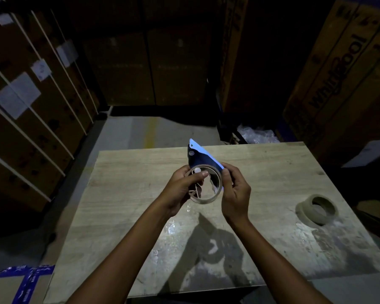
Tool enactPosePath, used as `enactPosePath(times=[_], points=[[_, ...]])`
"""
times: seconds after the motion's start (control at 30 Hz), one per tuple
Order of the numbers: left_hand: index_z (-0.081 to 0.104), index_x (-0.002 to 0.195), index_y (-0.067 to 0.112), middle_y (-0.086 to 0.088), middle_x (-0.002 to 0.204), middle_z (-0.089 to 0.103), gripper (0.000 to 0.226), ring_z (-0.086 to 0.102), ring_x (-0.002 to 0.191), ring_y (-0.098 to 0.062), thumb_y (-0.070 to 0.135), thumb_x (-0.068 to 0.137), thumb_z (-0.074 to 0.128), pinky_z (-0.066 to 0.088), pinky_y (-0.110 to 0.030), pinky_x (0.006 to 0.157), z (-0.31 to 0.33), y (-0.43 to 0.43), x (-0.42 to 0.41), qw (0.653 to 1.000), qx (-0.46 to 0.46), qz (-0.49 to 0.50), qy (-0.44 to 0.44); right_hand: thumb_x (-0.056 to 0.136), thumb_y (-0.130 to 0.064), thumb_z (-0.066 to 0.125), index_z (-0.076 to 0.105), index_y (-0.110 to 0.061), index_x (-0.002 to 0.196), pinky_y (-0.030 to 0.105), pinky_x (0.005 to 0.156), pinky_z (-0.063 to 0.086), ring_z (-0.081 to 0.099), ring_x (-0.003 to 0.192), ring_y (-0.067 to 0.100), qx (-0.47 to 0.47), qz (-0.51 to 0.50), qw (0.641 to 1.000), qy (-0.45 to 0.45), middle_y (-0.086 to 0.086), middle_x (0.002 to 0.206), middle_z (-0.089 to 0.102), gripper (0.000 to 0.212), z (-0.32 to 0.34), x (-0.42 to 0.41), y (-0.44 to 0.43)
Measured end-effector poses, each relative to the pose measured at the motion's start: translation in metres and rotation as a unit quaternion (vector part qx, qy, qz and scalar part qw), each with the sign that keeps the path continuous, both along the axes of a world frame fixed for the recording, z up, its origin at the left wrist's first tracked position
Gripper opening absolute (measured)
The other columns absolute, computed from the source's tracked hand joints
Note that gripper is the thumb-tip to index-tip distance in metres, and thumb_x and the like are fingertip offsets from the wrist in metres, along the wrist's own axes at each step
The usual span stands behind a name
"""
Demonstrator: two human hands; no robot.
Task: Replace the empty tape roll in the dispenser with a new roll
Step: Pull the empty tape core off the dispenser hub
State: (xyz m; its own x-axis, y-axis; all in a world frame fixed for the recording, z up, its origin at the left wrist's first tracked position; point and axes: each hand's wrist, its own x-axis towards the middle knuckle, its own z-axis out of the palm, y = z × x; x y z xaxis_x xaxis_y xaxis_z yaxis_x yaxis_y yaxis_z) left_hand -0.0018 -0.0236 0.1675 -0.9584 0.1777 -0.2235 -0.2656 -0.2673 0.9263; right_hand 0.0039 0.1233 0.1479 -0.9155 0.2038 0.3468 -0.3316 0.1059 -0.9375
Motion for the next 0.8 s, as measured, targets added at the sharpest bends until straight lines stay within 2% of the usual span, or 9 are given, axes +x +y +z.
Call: enactPosePath(times=[0.13,0.27,0.37,0.5,0.57,0.6,0.67,0.7,0.8], points=[[0.066,0.105,0.008,-0.009,0.076,0.059,0.026,0.051,0.061,-0.019,0.02,0.083,0.072,0.044,-0.027,0.051,-0.002,-0.009,-0.004,0.996,0.015,-0.081,-0.028,0.1,-0.02,0.045,0.071,-0.018,0.1,0.016,0.063,0.051,0.066,0.08,0.007,0.007,0.042,0.999,-0.008,-0.006,0.09,0.071,0.026,0.008,-0.015,0.01],[0.069,0.101,0.005,-0.008,0.076,0.063,0.027,0.056,0.063,-0.016,0.026,0.084,0.07,0.042,-0.023,0.049,-0.004,-0.014,-0.007,0.992,0.047,-0.097,-0.059,0.099,-0.025,0.044,0.071,-0.008,0.102,0.023,0.055,0.052,0.065,0.08,0.019,0.034,0.107,0.993,-0.04,0.005,0.094,0.07,0.032,0.013,-0.033,0.018],[0.063,0.11,0.002,-0.009,0.085,0.066,0.046,0.06,0.063,-0.016,0.042,0.088,0.065,0.044,-0.023,0.052,-0.003,-0.015,-0.008,0.988,0.093,-0.096,-0.081,0.099,-0.026,0.043,0.072,-0.011,0.101,0.022,0.055,0.052,0.064,0.08,0.016,0.035,0.129,0.99,-0.054,0.002,0.093,0.07,0.032,0.015,-0.041,0.02],[0.05,0.137,-0.001,-0.024,0.123,0.056,0.082,0.063,0.086,-0.03,0.067,0.092,0.043,0.045,-0.03,0.06,-0.004,-0.017,-0.012,0.973,0.186,-0.088,-0.104,0.1,-0.025,0.042,0.071,-0.025,0.089,0.016,0.056,0.048,0.062,0.073,0.001,0.008,0.123,0.989,-0.08,-0.009,0.083,0.069,0.031,0.014,-0.047,0.018],[0.041,0.145,0.0,-0.025,0.135,0.051,0.089,0.064,0.101,-0.035,0.07,0.09,0.042,0.053,-0.035,0.072,-0.007,-0.019,-0.013,0.954,0.256,-0.101,-0.116,0.102,-0.022,0.042,0.07,-0.024,0.087,0.024,0.064,0.048,0.061,0.076,0.007,0.004,0.1,0.99,-0.1,-0.006,0.082,0.068,0.032,0.01,-0.05,0.015],[0.04,0.146,0.001,-0.023,0.141,0.048,0.091,0.063,0.11,-0.036,0.071,0.089,0.043,0.055,-0.039,0.084,-0.009,-0.021,-0.013,0.943,0.29,-0.107,-0.121,0.103,-0.021,0.042,0.07,-0.023,0.088,0.029,0.069,0.047,0.06,0.078,0.011,0.002,0.086,0.99,-0.109,-0.001,0.085,0.068,0.032,0.006,-0.051,0.014],[0.04,0.146,0.003,-0.02,0.149,0.044,0.091,0.056,0.124,-0.036,0.073,0.088,0.041,0.045,-0.045,0.107,-0.015,-0.025,-0.013,0.936,0.311,-0.109,-0.125,0.104,-0.019,0.041,0.069,-0.02,0.089,0.036,0.074,0.047,0.061,0.081,0.018,-0.01,0.059,0.991,-0.123,0.01,0.089,0.068,0.032,0.0,-0.052,0.01],[0.041,0.146,0.004,-0.019,0.151,0.043,0.091,0.051,0.13,-0.035,0.074,0.088,0.04,0.036,-0.045,0.113,-0.017,-0.026,-0.013,0.939,0.302,-0.102,-0.126,0.104,-0.019,0.04,0.068,-0.019,0.09,0.037,0.074,0.047,0.061,0.081,0.019,-0.017,0.047,0.99,-0.13,0.012,0.09,0.068,0.031,-0.002,-0.052,0.008],[0.044,0.145,0.004,-0.02,0.15,0.043,0.09,0.044,0.136,-0.035,0.074,0.088,0.041,0.025,-0.046,0.118,-0.021,-0.025,-0.014,0.943,0.295,-0.072,-0.136,0.104,-0.02,0.041,0.068,-0.015,0.091,0.035,0.07,0.046,0.06,0.077,0.015,-0.023,0.021,0.99,-0.135,0.005,0.085,0.067,0.03,-0.004,-0.05,0.001]])
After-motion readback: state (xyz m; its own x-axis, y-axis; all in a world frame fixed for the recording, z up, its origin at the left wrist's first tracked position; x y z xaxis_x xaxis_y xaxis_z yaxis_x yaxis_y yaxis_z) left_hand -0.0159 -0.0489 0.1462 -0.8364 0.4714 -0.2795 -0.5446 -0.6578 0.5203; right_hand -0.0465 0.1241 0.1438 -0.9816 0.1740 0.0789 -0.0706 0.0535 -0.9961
